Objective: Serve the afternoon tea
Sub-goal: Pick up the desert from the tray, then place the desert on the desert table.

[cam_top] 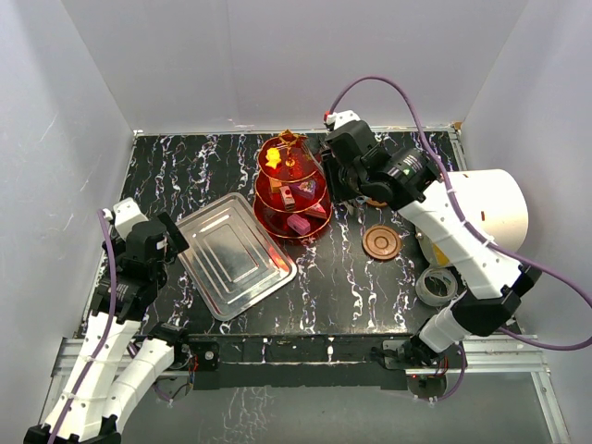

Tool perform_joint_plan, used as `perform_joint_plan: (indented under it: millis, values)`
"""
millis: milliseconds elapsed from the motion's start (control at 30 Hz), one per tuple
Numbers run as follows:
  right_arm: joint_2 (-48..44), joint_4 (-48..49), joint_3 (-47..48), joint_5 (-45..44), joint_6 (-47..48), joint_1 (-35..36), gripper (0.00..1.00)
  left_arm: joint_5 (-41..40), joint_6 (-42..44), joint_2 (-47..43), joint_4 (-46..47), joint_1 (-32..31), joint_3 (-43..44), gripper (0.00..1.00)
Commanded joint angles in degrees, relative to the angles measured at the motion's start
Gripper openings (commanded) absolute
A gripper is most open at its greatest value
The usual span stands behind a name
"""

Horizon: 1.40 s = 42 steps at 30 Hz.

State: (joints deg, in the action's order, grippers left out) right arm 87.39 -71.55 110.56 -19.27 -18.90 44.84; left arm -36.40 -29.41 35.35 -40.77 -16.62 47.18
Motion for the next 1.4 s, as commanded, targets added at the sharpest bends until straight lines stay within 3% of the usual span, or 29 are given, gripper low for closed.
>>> perform_joint_plan:
  millis: [0, 300, 500, 600, 733, 933, 1000, 1067, 1133, 1233, 1367]
  values:
    - [-1.05, 8.11, -1.42, 4.29, 3.3, -2.3, 0.31, -0.06, 0.68, 0.07, 0.34, -0.18, 1.1, 0.99]
    - [-2.54, 6.94, -1.36, 3.8, 3.54, -3.34, 0.48, -0.04, 0.69, 0.45, 0.27, -0.24, 1.05, 0.99]
    - [-8.38, 6.47, -1.92, 5.63, 1.38, -3.37, 0.44, -0.33, 0.54, 1.23, -0.17, -0.17, 1.27, 0.99]
    - [-13.63, 9.37, -4.88, 12.52, -1.04, -3.36, 0.36, -0.8, 0.33, 0.84, -0.24, -0.21, 1.3, 0.99]
    - [-21.18, 19.16, -15.39, 24.8, -3.93, -3.33, 0.33, -2.34, -0.39, -0.33, -0.76, -0.2, 1.46, 0.99]
    - [-20.12, 21.9, -23.31, 33.03, -4.33, 0.46, 0.28, -3.83, -1.24, -2.05, -1.35, -0.18, 1.47, 0.99]
    - [-18.18, 22.86, -24.86, 29.98, -4.52, 6.38, 0.28, -3.94, -1.34, -2.42, -1.41, -0.17, 1.44, 0.99]
    - [-14.75, 24.99, -26.79, 21.74, -4.42, 15.38, 0.3, -4.08, -1.32, -2.48, -1.44, -0.21, 1.47, 0.99]
    - [-10.85, 29.69, -31.02, 15.86, -4.23, 20.03, 0.3, -4.5, -1.62, -2.4, -1.77, -0.17, 1.6, 0.99]
    - [-3.79, 38.5, -36.28, 11.76, -4.71, 20.81, 0.29, -5.4, -2.26, -2.48, -2.54, -0.19, 1.85, 0.99]
    - [5.41, 47.51, -34.46, 7.46, -4.05, 20.81, 0.3, -5.67, -2.49, -3.29, -2.69, -0.17, 1.79, 0.99]
